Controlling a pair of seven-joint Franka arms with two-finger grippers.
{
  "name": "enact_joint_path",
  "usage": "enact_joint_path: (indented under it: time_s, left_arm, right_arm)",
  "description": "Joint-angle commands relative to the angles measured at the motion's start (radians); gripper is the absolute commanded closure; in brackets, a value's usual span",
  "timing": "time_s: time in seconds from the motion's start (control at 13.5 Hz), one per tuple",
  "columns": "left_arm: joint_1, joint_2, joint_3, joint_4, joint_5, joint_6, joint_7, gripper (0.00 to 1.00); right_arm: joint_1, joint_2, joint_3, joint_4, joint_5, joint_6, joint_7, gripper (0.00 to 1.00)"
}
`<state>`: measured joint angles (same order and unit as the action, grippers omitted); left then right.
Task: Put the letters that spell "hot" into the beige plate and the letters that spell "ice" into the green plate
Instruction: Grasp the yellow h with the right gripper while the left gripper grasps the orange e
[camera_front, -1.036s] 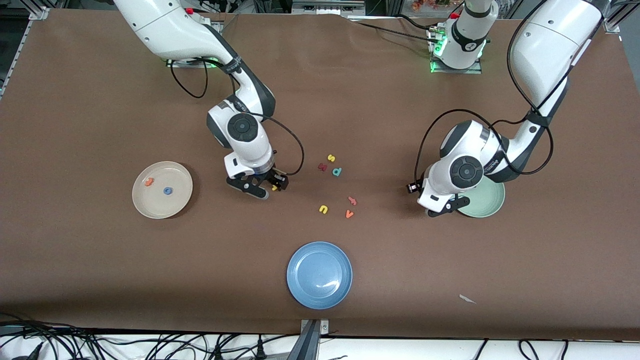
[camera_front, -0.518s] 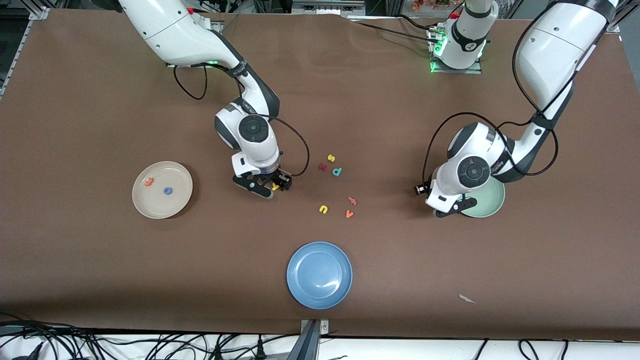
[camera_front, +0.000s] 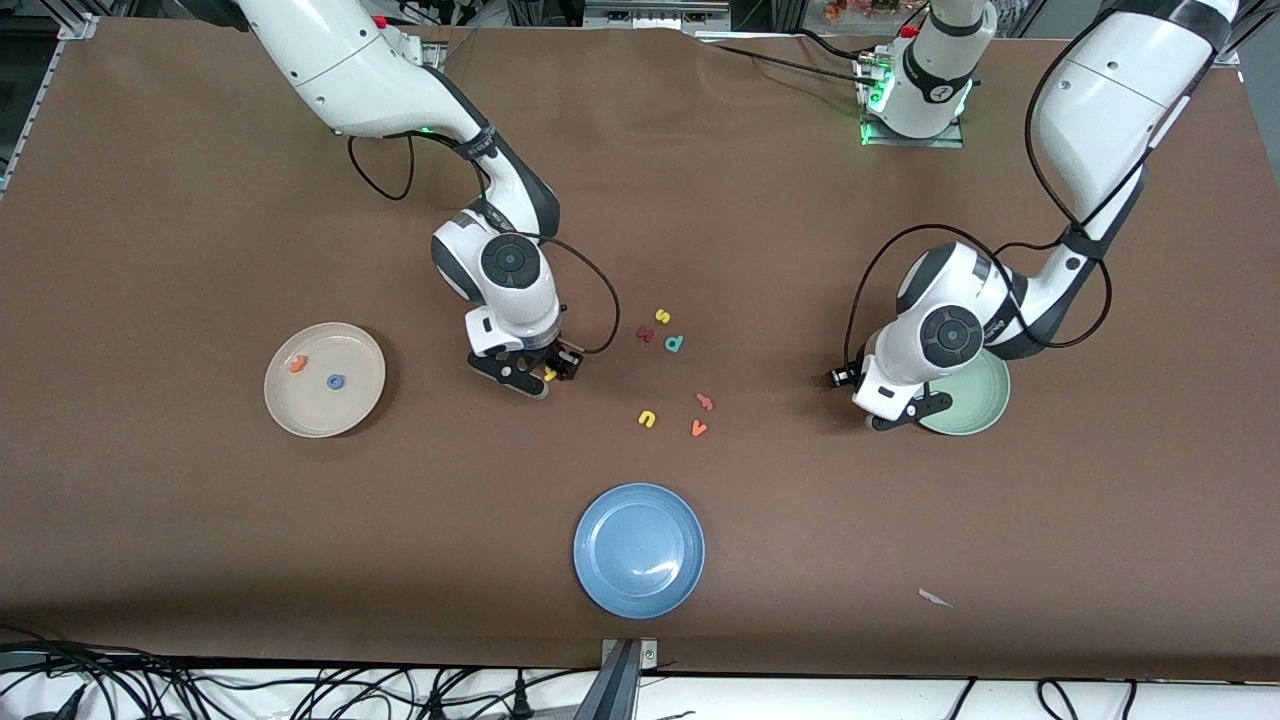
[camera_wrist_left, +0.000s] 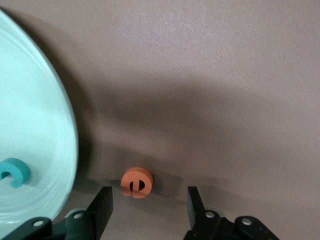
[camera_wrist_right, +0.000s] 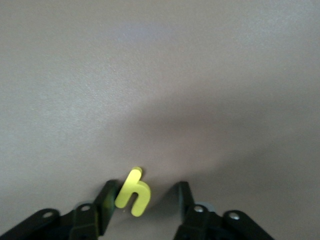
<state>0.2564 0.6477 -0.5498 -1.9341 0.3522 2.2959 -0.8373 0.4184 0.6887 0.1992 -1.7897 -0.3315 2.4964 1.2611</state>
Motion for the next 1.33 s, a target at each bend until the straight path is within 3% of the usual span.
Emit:
enact_joint_path:
  time_s: [0.0,0.37,0.67,0.89,1.04,1.26]
  left_arm:
    - [0.03,-0.02,-0.007,-0.043,0.051,0.042,0.009,0.31]
    - [0.032,-0.02,-0.007,-0.055,0.057,0.054,0.009,0.32]
    - [0.032,-0.02,-0.007,-0.055,0.057,0.056,0.009,0.57]
    - [0.034,-0.02,-0.007,-0.054,0.056,0.056,0.009,0.77]
    - [0.034,-0.02,-0.007,-0.054,0.056,0.054,0.007,0.85]
    - [0.032,-0.02,-0.009,-0.045,0.056,0.042,0.004,0.88]
  right_arm:
    - [0.008,0.015,-0.003,0.023,-0.026,-0.011,0.032,0.49]
    - [0.008,0.014,-0.003,0.03,-0.026,-0.013,0.032,0.71]
    - [0.008,0.014,-0.004,0.03,-0.028,-0.013,0.029,0.92]
    - [0.007,-0.018,-0.007,0.027,-0.032,-0.028,0.008,0.92]
    - [-0.009,-0.063,-0.007,0.026,-0.028,-0.095,-0.046,0.92]
    - [-0.073,-0.154,-0.006,-0.009,-0.017,-0.181,-0.165,0.91]
